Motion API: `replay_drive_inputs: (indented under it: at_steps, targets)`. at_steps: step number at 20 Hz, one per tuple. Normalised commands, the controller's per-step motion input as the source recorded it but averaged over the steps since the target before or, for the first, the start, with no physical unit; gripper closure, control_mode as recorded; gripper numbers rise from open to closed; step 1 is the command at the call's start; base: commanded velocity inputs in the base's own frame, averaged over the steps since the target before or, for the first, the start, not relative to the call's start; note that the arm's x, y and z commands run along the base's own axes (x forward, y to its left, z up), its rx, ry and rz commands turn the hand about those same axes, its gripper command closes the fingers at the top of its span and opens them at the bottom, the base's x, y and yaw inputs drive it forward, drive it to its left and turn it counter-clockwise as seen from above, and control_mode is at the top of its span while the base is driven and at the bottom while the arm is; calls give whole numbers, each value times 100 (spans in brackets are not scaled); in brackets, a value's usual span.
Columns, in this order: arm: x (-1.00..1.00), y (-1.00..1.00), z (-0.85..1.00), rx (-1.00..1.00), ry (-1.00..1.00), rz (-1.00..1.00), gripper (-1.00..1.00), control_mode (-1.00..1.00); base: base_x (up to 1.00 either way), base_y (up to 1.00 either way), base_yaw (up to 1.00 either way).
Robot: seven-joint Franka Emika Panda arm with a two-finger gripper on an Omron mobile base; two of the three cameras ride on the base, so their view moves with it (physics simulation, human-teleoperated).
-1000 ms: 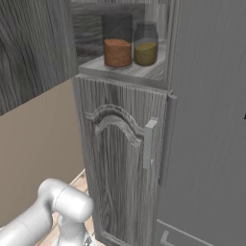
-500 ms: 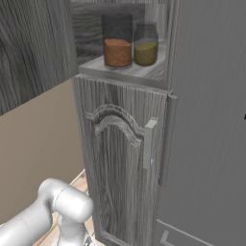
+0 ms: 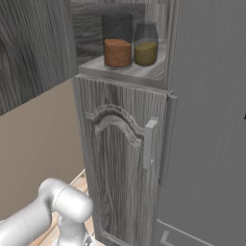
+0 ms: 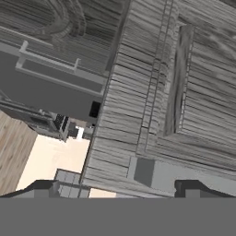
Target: Pick the jar and jar from the dining table and place them in the open cabinet. Close the cabinet after placing the objects.
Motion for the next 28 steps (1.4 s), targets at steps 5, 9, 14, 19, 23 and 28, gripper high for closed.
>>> replay_drive_inputs:
  at_steps: [5,9,14,19,23,28]
  targets:
    - [21,-1,0,0,0,0,-100,-100,0,0,0]
    - [14,-4,0,0,0,0,-100,-100,0,0,0]
    - [0,-23,1,0,0,0,-100,-100,0,0,0]
    - [0,-52,7,0,0,0,-100,-100,0,0,0]
    - [0,-51,15,0,0,0,-100,-100,0,0,0]
    - [0,-40,27,0,5,0,-100,-100,0,0,0]
